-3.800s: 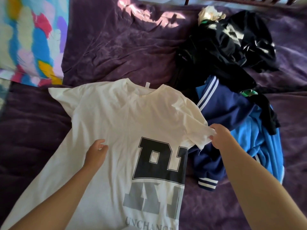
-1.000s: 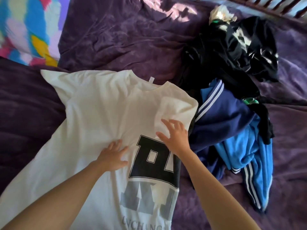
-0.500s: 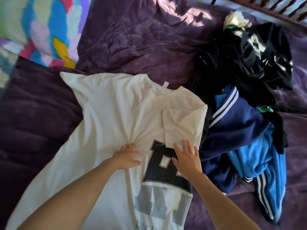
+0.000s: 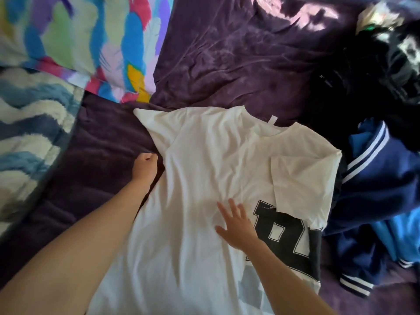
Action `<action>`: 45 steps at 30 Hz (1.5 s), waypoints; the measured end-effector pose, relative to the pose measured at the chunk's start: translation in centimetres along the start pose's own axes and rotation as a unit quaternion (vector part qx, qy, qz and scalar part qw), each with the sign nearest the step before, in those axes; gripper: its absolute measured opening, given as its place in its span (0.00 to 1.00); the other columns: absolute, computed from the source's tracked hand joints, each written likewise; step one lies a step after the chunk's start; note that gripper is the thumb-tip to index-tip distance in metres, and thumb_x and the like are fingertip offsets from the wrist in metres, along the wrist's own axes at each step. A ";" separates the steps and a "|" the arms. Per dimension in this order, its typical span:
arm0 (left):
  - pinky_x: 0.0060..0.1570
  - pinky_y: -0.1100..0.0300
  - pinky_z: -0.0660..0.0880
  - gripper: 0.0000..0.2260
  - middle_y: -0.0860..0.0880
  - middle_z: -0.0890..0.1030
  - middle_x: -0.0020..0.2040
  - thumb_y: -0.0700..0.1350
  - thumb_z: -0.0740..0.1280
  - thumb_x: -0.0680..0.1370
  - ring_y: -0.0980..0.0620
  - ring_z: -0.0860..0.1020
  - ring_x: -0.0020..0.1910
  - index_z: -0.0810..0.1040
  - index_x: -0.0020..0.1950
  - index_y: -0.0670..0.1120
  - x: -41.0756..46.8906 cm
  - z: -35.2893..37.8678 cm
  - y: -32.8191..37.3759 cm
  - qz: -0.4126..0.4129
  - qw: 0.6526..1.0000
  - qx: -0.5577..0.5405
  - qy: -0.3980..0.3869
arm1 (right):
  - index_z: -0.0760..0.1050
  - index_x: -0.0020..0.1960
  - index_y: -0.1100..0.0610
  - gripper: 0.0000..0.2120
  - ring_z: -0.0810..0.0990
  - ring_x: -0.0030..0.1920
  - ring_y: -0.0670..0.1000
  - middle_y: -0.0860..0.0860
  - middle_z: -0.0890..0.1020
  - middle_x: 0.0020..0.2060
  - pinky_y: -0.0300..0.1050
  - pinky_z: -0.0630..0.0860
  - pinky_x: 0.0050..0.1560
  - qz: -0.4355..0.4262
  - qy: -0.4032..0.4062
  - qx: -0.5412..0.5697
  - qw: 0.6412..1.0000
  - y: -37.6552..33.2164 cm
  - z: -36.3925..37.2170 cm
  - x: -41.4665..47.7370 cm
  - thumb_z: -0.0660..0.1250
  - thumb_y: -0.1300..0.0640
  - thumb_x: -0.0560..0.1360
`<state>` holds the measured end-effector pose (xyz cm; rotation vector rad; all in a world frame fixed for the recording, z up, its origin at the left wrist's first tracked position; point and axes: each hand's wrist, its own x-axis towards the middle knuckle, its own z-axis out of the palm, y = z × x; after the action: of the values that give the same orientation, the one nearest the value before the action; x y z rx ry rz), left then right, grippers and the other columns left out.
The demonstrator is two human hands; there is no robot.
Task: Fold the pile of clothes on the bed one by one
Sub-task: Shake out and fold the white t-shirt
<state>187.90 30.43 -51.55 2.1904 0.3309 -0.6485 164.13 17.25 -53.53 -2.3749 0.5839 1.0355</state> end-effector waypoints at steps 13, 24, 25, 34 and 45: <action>0.28 0.65 0.69 0.07 0.50 0.75 0.37 0.48 0.68 0.73 0.54 0.72 0.29 0.75 0.47 0.47 2.2 0.9 5.2 -0.242 0.890 -0.329 -0.201 | 0.43 0.75 0.40 0.33 0.35 0.74 0.62 0.51 0.37 0.76 0.56 0.45 0.74 0.058 -0.030 0.046 0.997 -0.1 1.1 2.8 0.55 0.36 0.76; 0.55 0.49 0.74 0.12 0.41 0.80 0.55 0.39 0.60 0.77 0.41 0.78 0.53 0.75 0.59 0.41 2.8 -1.5 5.8 -0.166 0.765 -0.609 -0.131 | 0.41 0.75 0.39 0.34 0.33 0.74 0.61 0.49 0.35 0.75 0.56 0.46 0.73 0.079 -0.027 0.055 0.995 -0.5 1.3 2.8 0.54 0.34 0.76; 0.55 0.51 0.74 0.10 0.41 0.80 0.53 0.36 0.60 0.76 0.43 0.78 0.51 0.75 0.56 0.41 2.7 -1.2 5.9 -0.137 0.781 -0.601 -0.093 | 0.41 0.75 0.39 0.35 0.33 0.74 0.61 0.49 0.35 0.75 0.56 0.45 0.73 0.080 -0.026 0.054 0.995 -0.5 1.5 2.8 0.54 0.34 0.76; 0.50 0.47 0.76 0.21 0.38 0.77 0.61 0.32 0.73 0.64 0.40 0.79 0.53 0.81 0.57 0.40 -4.7 3.1 0.9 0.629 0.716 0.226 -0.201 | 0.41 0.75 0.39 0.35 0.31 0.73 0.60 0.50 0.33 0.75 0.55 0.43 0.73 0.087 -0.031 0.057 0.994 -0.5 1.8 3.0 0.54 0.33 0.75; 0.54 0.51 0.69 0.28 0.43 0.63 0.71 0.43 0.59 0.78 0.44 0.67 0.62 0.53 0.77 0.54 -1.0 2.8 -4.0 0.391 0.769 0.493 -0.112 | 0.43 0.75 0.39 0.34 0.31 0.73 0.61 0.50 0.35 0.75 0.55 0.42 0.73 0.075 -0.040 0.070 0.994 -0.3 1.5 3.0 0.54 0.33 0.75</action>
<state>184.36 30.76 -55.01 2.7959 -1.2894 -0.6343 165.34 17.80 -56.59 -2.1855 0.7885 1.1093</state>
